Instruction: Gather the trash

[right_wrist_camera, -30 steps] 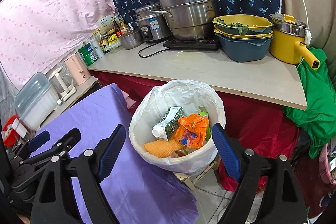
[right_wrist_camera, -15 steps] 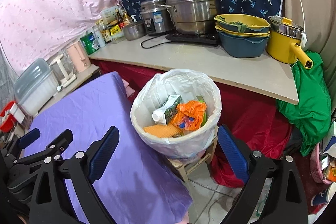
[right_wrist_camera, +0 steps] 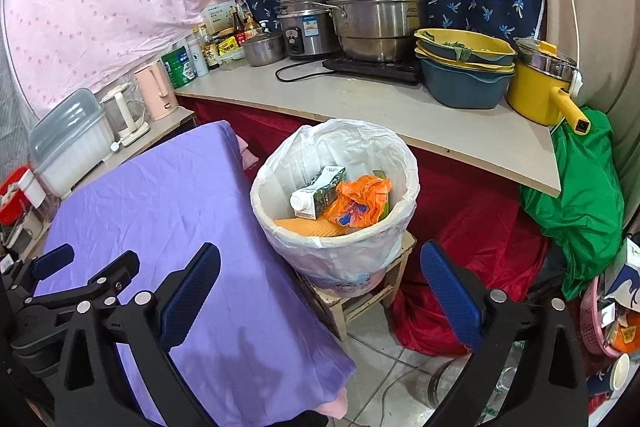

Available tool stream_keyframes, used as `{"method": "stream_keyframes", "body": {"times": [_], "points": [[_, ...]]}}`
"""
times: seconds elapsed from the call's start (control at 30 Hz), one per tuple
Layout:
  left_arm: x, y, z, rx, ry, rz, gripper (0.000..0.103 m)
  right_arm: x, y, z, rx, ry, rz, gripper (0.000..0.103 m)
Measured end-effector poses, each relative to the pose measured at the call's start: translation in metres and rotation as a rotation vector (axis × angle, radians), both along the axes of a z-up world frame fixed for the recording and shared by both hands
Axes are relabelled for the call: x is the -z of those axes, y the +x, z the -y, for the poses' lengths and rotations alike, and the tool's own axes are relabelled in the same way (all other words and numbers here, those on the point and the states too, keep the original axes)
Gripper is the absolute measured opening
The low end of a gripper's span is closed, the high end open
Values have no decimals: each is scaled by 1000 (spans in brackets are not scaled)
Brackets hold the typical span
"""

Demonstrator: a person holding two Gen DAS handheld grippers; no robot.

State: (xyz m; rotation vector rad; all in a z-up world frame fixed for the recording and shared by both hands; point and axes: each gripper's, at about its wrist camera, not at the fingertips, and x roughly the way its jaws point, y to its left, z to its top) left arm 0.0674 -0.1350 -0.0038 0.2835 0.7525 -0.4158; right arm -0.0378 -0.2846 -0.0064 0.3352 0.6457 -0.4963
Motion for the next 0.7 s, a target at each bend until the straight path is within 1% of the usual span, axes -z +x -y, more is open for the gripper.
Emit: {"method": "stream_keyframes", "body": {"times": [0.2,0.53,0.7], "points": [[4,-4,-3,0,-3,-17,95,1,-4,-6,-11,-27,-6,96],[4,-8,-2,-1,-15,-7,95,1,-4,-11,-20,-43,-18,96],[4,-7,-1,-4,-8,-1,95,2,-3,-11,-14,-40,-23,96]]}}
